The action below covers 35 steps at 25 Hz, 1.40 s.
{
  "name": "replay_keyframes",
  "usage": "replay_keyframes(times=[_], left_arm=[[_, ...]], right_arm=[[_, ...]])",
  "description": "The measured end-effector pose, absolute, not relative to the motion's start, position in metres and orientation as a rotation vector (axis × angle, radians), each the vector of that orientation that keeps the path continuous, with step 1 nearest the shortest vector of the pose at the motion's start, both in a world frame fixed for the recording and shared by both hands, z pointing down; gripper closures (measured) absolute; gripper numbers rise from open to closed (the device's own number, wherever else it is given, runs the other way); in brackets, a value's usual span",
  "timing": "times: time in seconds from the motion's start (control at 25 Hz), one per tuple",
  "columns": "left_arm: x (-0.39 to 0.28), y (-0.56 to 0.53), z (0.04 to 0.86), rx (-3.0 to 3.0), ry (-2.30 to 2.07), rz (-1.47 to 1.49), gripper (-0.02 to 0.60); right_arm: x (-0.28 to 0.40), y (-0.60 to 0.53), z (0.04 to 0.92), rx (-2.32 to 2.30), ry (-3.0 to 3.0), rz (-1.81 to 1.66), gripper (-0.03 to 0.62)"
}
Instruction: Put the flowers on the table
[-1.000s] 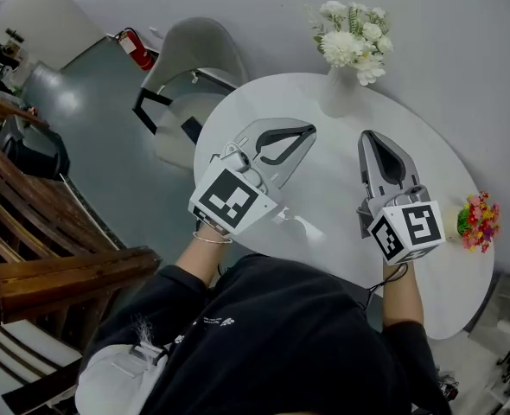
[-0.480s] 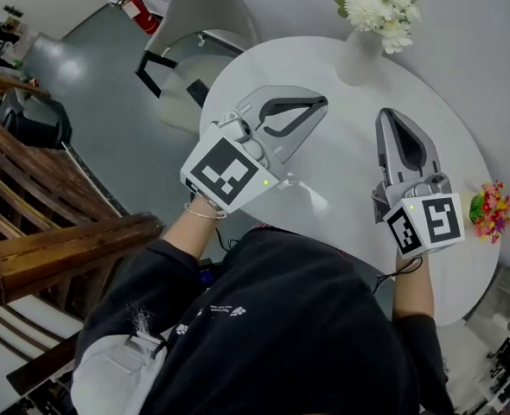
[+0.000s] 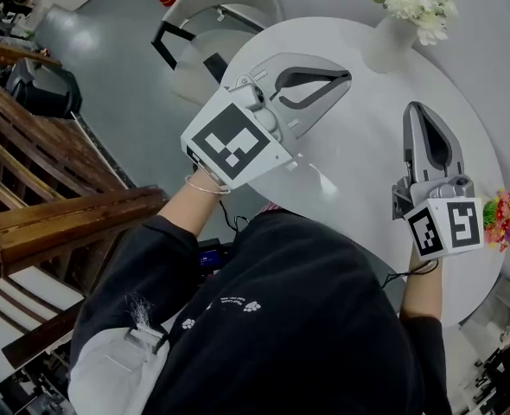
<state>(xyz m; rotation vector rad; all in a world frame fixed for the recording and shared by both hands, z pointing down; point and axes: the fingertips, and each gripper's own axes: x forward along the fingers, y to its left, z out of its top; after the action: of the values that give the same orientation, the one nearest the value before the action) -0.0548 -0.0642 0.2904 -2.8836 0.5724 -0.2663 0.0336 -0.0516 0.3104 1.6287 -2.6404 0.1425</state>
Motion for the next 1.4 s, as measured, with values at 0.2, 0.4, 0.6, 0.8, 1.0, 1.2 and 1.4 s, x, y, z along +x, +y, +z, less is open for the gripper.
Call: replay_keyframes(times=[0.2,0.4,0.6,0.8,1.0,1.2,1.4], left_arm=[[-0.060,-0.070,0.286,-2.856,0.593,-0.284,0.583],[-0.061,-0.072,0.289,-2.857,0.581,-0.306,0.583],[-0.066,-0.075,0.288,-2.861,0.599,-0.295,0.583],[-0.067,-0.077,0.289,-2.859,0.607,-0.295,0.583],[-0.069,-0.079,0.290,-2.859,0.625,-0.303,0.583],[-0.068,-0.079,0.291,-2.861,0.629,-0.299,0.583],[-0.071,-0.080,0.287,-2.860,0.640,-0.284,0.583]], right_arm=[[0.034,-0.051,0.310,1.627,-2.644,0.142,0.582],[0.035,-0.051,0.311,1.623,-2.643,0.155,0.582],[0.035,-0.051,0.312,1.626,-2.643,0.166,0.582],[0.035,-0.053,0.318,1.624,-2.643,0.192,0.582],[0.035,-0.056,0.321,1.632,-2.647,0.216,0.582],[0.039,-0.057,0.319,1.645,-2.642,0.208,0.582],[0.038,-0.060,0.316,1.656,-2.647,0.200,0.582]])
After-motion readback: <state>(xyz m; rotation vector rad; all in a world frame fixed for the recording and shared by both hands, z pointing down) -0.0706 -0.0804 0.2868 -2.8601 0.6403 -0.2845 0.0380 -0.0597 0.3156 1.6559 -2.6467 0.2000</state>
